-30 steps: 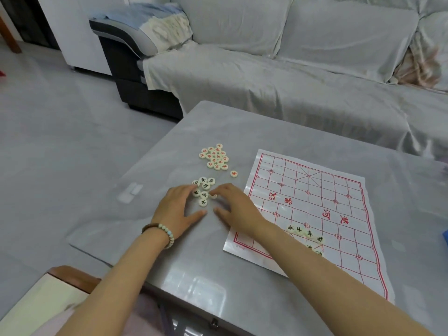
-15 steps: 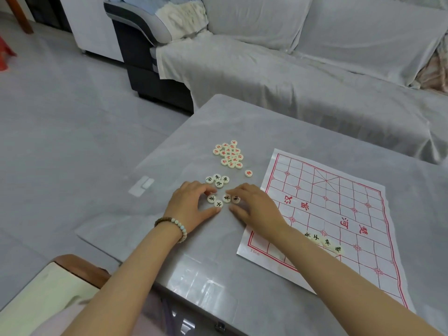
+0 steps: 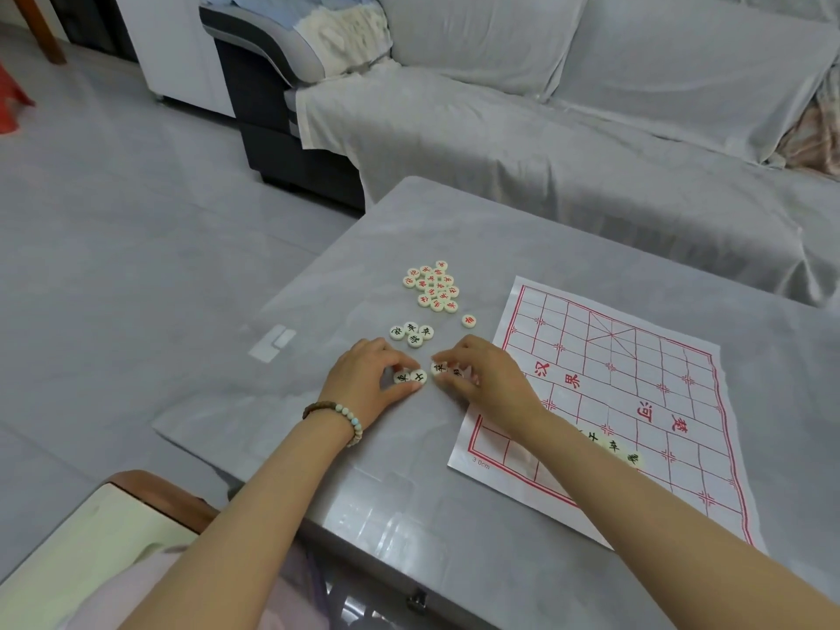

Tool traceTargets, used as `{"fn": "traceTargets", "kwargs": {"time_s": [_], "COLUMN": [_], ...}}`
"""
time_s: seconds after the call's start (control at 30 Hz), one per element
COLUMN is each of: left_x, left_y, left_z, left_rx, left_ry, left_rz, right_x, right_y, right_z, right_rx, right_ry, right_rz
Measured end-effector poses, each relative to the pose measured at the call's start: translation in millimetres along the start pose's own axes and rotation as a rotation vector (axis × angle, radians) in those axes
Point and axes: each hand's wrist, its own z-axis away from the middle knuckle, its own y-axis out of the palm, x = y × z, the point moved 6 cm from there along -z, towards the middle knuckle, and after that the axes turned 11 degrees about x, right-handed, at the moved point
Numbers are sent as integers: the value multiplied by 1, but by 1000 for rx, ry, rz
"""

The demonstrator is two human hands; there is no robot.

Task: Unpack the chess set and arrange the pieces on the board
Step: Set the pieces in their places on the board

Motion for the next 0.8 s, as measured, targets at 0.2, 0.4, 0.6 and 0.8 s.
{"fn": "traceTargets", "kwargs": {"time_s": [0.2,0.4,0.6,0.8], "left_x": [-33,-95,-162,-165], "left_y": [7,36,72,97], "left_z": [7,-8,-48,-63], "left_rx": [-12,53,176,306], "left_ry": [56,141,193,131], "left_rz": [111,190,187,32], "right_x": [-22,-93,-136,-146], "right_y": [-36,-68,-77,-66], "right_z": [53,128,161,160], "right_rx": [-220,-327,-291,-149], "right_ry": [76,295,404,404], "right_rz": [-174,-208,-190,-164]}}
